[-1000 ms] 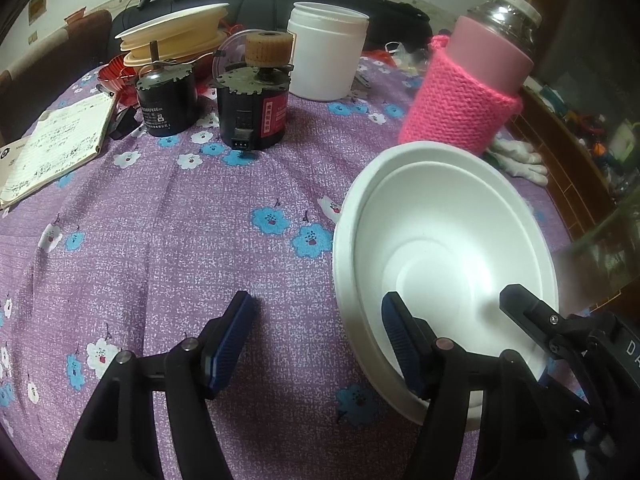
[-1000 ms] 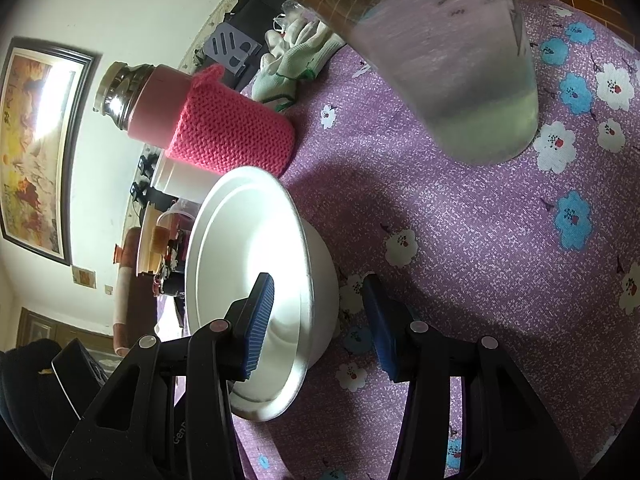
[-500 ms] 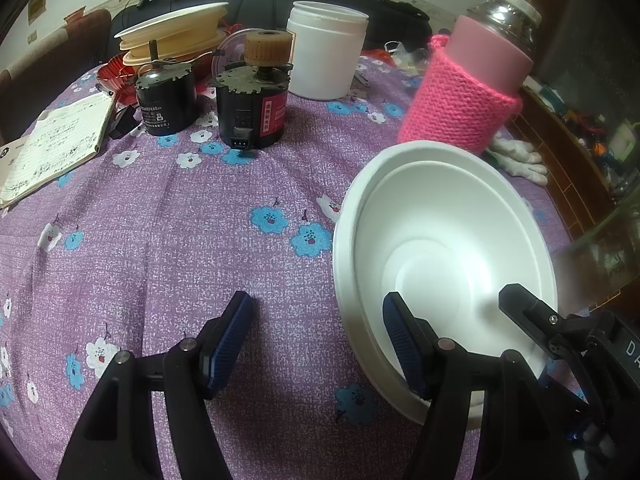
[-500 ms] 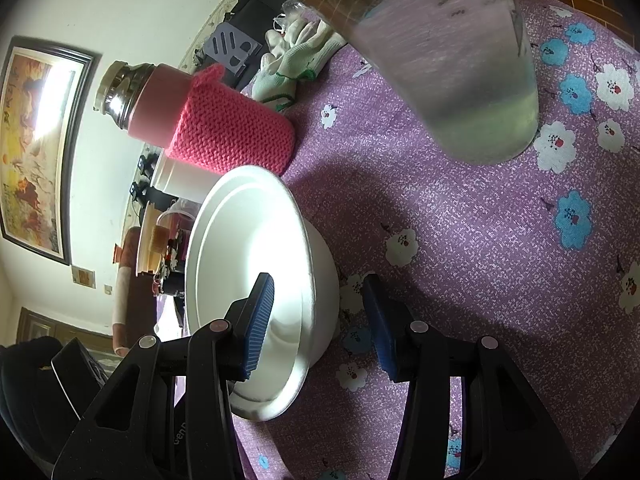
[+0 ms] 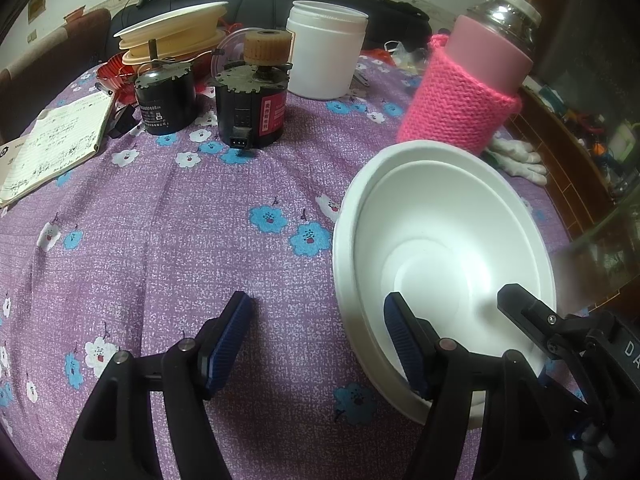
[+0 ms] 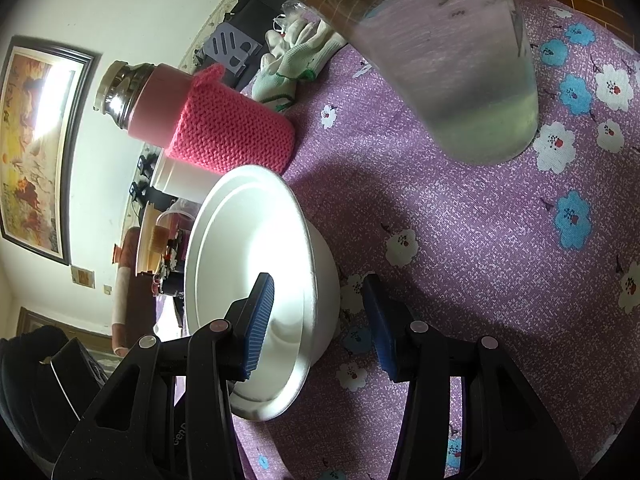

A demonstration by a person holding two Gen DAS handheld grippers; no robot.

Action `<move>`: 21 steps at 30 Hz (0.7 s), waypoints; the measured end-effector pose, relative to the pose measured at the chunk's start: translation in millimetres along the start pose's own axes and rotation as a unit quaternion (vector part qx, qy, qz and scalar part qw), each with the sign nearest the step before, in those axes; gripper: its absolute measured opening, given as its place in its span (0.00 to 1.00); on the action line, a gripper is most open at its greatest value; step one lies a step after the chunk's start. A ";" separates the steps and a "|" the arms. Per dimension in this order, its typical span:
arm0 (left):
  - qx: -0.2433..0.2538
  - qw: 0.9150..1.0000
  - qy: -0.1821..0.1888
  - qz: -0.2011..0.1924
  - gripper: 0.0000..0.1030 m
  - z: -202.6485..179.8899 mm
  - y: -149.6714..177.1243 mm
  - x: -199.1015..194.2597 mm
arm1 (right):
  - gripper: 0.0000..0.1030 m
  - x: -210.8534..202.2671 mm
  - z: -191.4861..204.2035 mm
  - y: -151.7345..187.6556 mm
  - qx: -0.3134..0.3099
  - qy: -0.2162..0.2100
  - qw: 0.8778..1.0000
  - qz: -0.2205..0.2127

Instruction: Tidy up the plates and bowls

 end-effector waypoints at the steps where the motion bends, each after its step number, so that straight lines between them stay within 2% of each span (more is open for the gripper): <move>1: 0.000 1.000 0.000 0.000 0.68 -0.1 0.2 0.1 | 0.45 -0.2 0.2 -0.1 0.000 0.000 1.000 0.000; 21: 0.008 1.000 -0.003 -0.006 0.69 -1.6 0.3 1.5 | 0.45 4.1 3.4 -1.4 -0.013 0.007 1.000 -0.004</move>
Point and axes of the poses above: each gripper's, at about its wrist camera, not at the fingertips, and x roughly the way its jaws point, z to its left, y to its underside, the point moved 9 cm from there along x, roughly the way its jaws point, and after that the axes turned 10 degrees about z, right-handed, at the moved point
